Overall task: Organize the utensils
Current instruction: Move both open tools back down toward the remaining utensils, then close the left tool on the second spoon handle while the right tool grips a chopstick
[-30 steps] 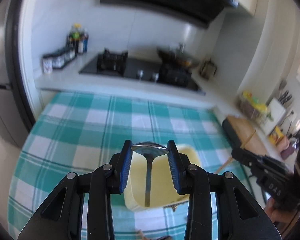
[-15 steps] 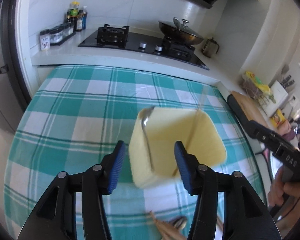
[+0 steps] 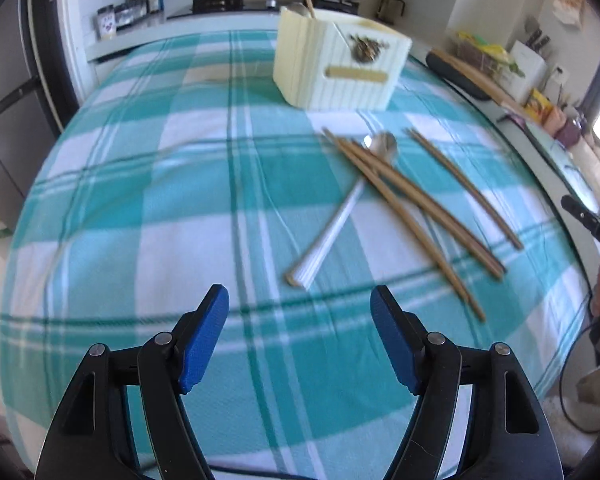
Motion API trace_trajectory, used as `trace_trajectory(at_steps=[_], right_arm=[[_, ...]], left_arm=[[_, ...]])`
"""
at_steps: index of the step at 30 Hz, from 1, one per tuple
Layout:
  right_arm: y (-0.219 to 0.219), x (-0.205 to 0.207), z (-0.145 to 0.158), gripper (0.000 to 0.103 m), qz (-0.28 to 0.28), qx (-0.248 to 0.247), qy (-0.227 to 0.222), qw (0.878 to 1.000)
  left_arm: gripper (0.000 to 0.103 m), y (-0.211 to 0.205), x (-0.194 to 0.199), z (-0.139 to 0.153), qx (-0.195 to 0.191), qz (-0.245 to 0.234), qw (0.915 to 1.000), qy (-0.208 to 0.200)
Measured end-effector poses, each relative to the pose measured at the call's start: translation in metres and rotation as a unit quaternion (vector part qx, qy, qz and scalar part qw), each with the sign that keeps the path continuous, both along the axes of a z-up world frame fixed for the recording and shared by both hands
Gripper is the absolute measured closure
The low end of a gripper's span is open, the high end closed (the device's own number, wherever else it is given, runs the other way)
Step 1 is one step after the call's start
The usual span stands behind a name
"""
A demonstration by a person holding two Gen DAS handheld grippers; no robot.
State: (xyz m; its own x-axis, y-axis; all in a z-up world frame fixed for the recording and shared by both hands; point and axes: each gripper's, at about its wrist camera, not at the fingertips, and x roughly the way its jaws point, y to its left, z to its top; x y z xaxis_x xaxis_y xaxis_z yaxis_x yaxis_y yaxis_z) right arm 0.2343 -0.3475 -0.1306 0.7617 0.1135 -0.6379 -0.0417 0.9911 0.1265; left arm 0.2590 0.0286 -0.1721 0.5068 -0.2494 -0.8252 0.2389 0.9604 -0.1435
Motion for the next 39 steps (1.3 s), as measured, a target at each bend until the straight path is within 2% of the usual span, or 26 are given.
trace_trajectory(at_steps=[2, 5, 9, 14, 19, 22, 25, 26, 28, 29, 30, 33, 36, 39], right_arm=[[-0.011, -0.020, -0.015, 0.056, -0.014, 0.012, 0.020, 1.000], [-0.017, -0.027, -0.026, 0.056, -0.006, 0.002, 0.044, 0.999], [-0.013, -0.022, -0.026, 0.056, 0.013, 0.005, 0.049, 0.999], [0.007, 0.000, -0.031, 0.057, 0.053, 0.015, 0.072, 0.996], [0.027, 0.028, -0.036, 0.069, 0.095, 0.004, 0.094, 0.991], [0.033, 0.049, -0.046, 0.080, 0.106, 0.020, 0.119, 0.987], [0.039, 0.066, -0.055, 0.084, 0.112, 0.029, 0.141, 0.983], [0.042, 0.070, -0.058, 0.086, 0.119, 0.034, 0.147, 0.981], [0.048, 0.077, -0.063, 0.091, 0.128, 0.035, 0.159, 0.978], [0.052, 0.080, -0.067, 0.091, 0.130, 0.030, 0.167, 0.977], [0.053, 0.081, -0.068, 0.092, 0.131, 0.029, 0.168, 0.977], [0.052, 0.083, -0.068, 0.092, 0.120, 0.038, 0.173, 0.977], [0.049, 0.083, -0.069, 0.092, 0.108, 0.050, 0.173, 0.978], [0.044, 0.079, -0.070, 0.093, 0.094, 0.063, 0.170, 0.979]], left_arm=[[0.028, -0.010, -0.002, -0.005, 0.007, -0.015, 0.9999, 0.000], [0.028, -0.023, 0.006, -0.006, 0.021, -0.029, 0.9993, -0.014], [0.028, -0.036, 0.027, -0.008, 0.045, -0.038, 0.9978, -0.030], [0.029, -0.049, 0.048, -0.023, 0.086, -0.055, 0.9944, -0.025], [0.032, -0.055, 0.059, -0.033, 0.132, -0.059, 0.9890, -0.031], [0.033, -0.054, 0.064, -0.033, 0.127, -0.052, 0.9901, -0.031], [0.044, -0.055, 0.067, -0.034, 0.114, -0.051, 0.9918, -0.026], [0.051, -0.055, 0.067, -0.033, 0.108, -0.053, 0.9924, -0.024], [0.068, -0.058, 0.067, -0.033, 0.096, -0.061, 0.9933, -0.021], [0.084, -0.060, 0.066, -0.033, 0.095, -0.062, 0.9933, -0.022], [0.091, -0.062, 0.064, -0.033, 0.099, -0.060, 0.9929, -0.025], [0.092, -0.064, 0.060, -0.033, 0.102, -0.030, 0.9937, -0.034], [0.092, -0.057, 0.056, -0.033, 0.093, 0.034, 0.9945, -0.035], [0.093, -0.044, 0.049, -0.034, 0.088, 0.095, 0.9910, -0.034]])
